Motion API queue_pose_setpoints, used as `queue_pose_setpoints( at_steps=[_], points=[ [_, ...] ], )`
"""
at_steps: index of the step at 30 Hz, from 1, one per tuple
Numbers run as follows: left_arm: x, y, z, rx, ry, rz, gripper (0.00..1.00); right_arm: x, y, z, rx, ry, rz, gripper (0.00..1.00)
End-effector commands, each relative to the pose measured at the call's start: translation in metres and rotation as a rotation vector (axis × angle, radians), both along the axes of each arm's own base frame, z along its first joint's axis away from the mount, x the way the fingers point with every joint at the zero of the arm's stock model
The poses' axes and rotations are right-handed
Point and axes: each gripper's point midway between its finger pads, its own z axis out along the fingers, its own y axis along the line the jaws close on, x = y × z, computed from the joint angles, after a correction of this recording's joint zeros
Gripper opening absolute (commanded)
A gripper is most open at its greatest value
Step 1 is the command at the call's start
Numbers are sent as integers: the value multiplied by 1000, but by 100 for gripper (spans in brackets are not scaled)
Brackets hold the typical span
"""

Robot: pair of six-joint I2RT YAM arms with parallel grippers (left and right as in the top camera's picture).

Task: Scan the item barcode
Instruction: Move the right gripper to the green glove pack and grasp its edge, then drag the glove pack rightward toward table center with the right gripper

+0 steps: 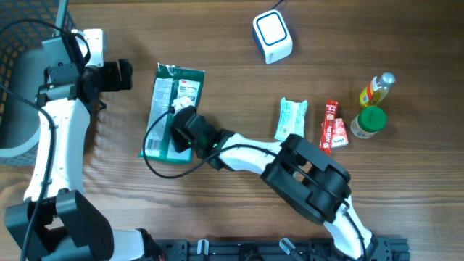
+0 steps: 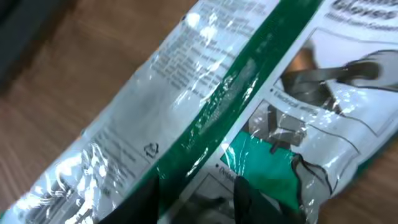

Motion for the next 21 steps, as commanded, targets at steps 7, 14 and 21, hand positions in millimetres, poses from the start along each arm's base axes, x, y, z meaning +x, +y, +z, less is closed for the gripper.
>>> queue_pose_setpoints(
  at_steps=[7,14,21],
  points=[
    [2,0,12,6,-30,-14,100,-2,-94,13,-234,167,-282,38],
    [2,0,11,6,-29,-14,100,8,-152,79,-229,194,-357,42],
    [2,0,11,6,-29,-14,100,-22,-158,61,-294,324,-52,74]
  ],
)
